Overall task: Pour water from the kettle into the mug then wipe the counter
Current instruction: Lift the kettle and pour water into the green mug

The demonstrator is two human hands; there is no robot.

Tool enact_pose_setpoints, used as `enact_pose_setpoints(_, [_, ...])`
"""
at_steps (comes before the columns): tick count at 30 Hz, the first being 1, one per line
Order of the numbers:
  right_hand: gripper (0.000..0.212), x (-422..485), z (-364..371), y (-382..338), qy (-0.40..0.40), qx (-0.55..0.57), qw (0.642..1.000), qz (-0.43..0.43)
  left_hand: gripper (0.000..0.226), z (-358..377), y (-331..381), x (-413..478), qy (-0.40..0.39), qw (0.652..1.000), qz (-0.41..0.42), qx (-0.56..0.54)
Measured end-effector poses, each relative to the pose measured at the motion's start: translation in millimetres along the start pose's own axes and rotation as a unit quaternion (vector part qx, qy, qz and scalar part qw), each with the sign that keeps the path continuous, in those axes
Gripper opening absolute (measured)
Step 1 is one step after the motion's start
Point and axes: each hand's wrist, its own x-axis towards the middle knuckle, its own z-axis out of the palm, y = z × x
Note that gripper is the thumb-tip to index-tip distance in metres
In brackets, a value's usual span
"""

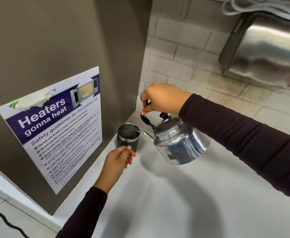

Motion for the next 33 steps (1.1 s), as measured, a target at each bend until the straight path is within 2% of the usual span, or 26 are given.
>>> enact_pose_setpoints(33, [0.027,9.1,-4.7,-3.2,-0.010,-0.029,0.999,-0.011,0.037,-0.8,4.2,5.4,0.010,1.000,0.015,-0.001])
